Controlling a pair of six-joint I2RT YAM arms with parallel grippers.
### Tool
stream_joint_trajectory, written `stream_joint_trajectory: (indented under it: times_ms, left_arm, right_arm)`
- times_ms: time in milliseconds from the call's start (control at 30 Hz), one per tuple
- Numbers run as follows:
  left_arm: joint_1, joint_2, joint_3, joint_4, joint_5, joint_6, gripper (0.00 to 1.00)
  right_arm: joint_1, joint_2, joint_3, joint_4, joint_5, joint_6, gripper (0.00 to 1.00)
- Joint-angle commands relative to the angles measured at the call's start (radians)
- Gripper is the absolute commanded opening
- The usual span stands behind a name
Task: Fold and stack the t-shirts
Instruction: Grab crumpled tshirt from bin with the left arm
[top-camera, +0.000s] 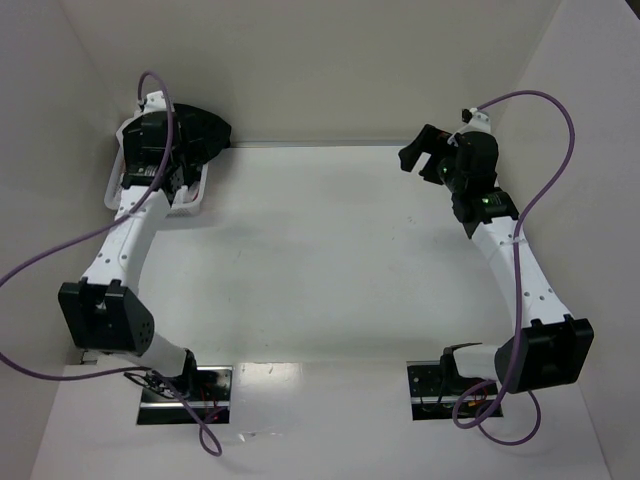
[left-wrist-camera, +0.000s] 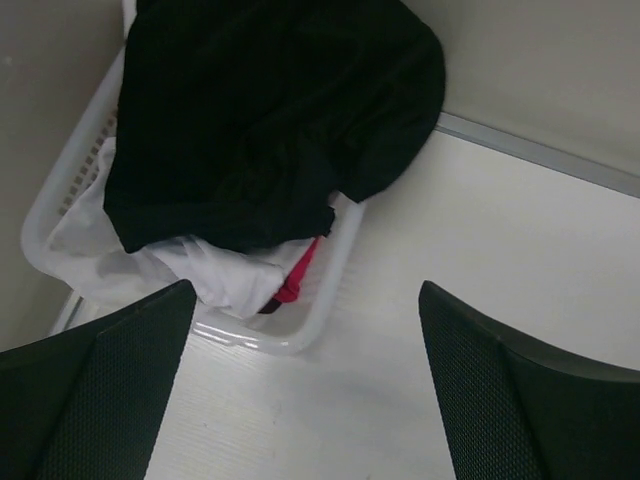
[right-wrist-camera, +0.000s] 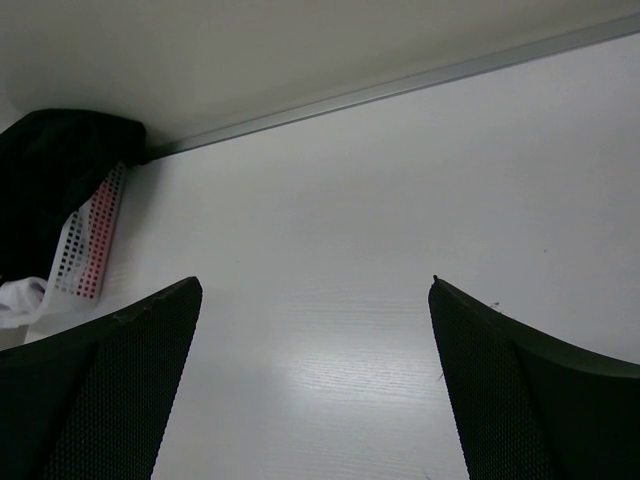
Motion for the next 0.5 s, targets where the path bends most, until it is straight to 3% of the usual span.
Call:
stream_joint_trajectory:
  times_ms: [0, 167, 333, 467]
  left_arm:
    - [0.057, 0.091, 0.086, 0.025, -0.094, -0.031, 1.0]
    - [0.166, 0.238, 0.161, 0.025, -0.05, -0.127, 1.0]
    - [0.232, 0.313, 0.182, 0.055, -0.03, -0.085, 1.0]
    - [0.252, 0.368, 0.202, 0.08, 0.069, -0.045, 1.0]
  right_arm:
    - [0.009, 0.009, 0.013, 0.05, -0.022, 0.004, 1.0]
    - [0.009, 0.018, 0.002, 0.05, -0.022, -0.005, 1.0]
    - [0.009, 0.038, 0.002, 0.05, -0.033, 0.004, 1.0]
    - [0.009, 0.051, -0.007, 0.069, -0.059, 0.027, 1.0]
